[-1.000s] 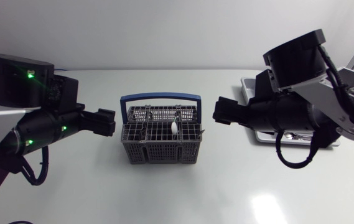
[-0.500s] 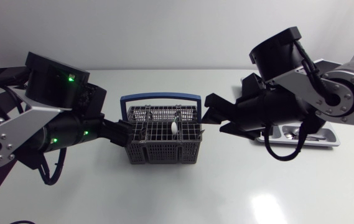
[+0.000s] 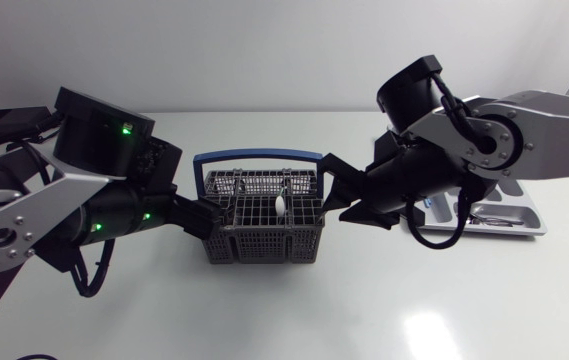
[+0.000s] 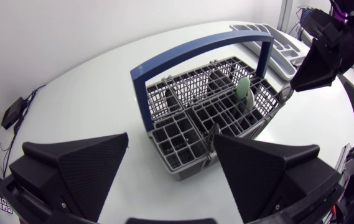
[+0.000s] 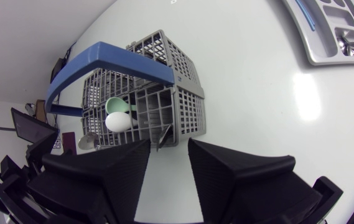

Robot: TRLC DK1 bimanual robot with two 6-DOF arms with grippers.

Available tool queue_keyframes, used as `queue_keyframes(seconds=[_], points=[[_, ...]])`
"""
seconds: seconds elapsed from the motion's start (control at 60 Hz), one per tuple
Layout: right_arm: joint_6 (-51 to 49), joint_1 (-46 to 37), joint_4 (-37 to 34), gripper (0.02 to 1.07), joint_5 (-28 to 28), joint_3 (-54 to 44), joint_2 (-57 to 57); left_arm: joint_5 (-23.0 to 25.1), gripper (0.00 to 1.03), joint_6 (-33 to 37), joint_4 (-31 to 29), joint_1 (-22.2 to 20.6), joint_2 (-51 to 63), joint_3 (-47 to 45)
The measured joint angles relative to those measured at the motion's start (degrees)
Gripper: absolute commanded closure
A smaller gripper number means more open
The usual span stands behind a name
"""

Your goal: Unload the cutlery basket into the drawer organizer.

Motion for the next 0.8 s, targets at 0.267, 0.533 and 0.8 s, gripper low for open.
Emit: queue_keyframes(seconds=[0.267, 0.533, 0.8], points=[[0.85, 0.02, -2.36, 0.76, -0.44, 4.07, 4.35, 0.11, 0.07, 1.05, 1.90, 0.00, 1.05, 0.00], [0.90, 0.59, -3.52, 0.86, -0.59, 4.83, 6.32, 0.11, 0.07, 1.07, 2.54, 0.00, 1.07, 0.00], [1.03, 1.27, -4.63, 1.01, -0.57, 6.05, 7.02, 0.09, 0.07, 1.22, 2.60, 0.00, 1.07, 0.00]])
